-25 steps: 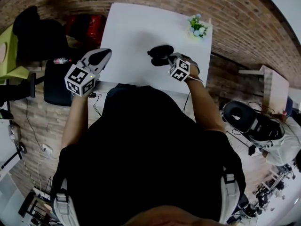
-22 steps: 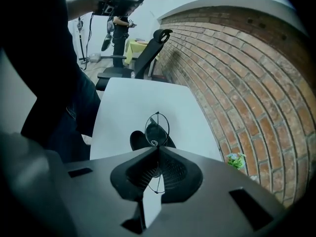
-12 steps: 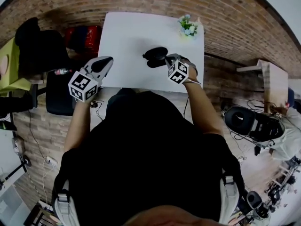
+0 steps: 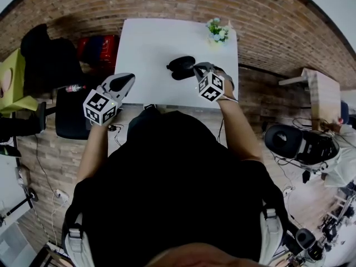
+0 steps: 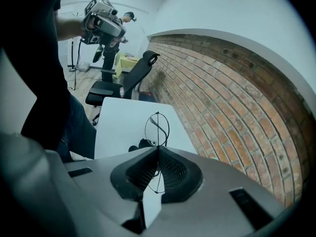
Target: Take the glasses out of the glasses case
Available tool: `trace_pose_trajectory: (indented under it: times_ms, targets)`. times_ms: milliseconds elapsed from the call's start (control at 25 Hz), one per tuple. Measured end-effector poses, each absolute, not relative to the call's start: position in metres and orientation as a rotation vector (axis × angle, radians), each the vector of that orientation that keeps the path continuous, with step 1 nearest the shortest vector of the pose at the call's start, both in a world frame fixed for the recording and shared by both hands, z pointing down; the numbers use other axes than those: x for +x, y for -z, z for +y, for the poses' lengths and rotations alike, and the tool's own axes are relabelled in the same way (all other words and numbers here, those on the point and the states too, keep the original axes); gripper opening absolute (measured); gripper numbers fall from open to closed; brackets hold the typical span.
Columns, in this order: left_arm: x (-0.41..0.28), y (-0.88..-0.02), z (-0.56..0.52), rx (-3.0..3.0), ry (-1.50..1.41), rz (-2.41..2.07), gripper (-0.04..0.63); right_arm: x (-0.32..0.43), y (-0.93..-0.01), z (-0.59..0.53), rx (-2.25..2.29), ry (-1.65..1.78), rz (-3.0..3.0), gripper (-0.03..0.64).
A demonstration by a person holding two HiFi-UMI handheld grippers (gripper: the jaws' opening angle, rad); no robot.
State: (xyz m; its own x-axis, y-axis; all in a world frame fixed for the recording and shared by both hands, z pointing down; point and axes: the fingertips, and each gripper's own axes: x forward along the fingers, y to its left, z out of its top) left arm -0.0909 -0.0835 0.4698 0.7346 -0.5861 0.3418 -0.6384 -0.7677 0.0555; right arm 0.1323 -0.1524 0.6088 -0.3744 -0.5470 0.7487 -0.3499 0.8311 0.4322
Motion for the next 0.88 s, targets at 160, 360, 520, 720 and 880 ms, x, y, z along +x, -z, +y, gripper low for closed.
trace_pose_trajectory:
  times_ms: [160, 360, 520, 720, 880]
  targets:
    - [-0.087, -0.467, -0.075, 2.769, -0.452, -0.993, 0.017, 0.135, -0.591, -0.146, 0.693, 0.274, -2.016, 0.023]
    - [-0.076, -0.464, -0.065, 2.788, -0.449, -0.979, 0.016, 0.144, -0.575, -0.135, 0.739, 0.286, -2.031, 0.023]
    - [-0.068, -0.464, -0.056, 2.797, -0.449, -0.967, 0.017, 0.154, -0.564, -0.124, 0.773, 0.285, -2.038, 0.023]
    - [-0.058, -0.465, -0.049, 2.804, -0.450, -0.950, 0.015, 0.161, -0.549, -0.116, 0.804, 0.272, -2.068, 0.023]
    - [-0.050, -0.465, -0.047, 2.809, -0.446, -0.942, 0.017, 0.168, -0.537, -0.110, 0.828, 0.289, -2.076, 0.023]
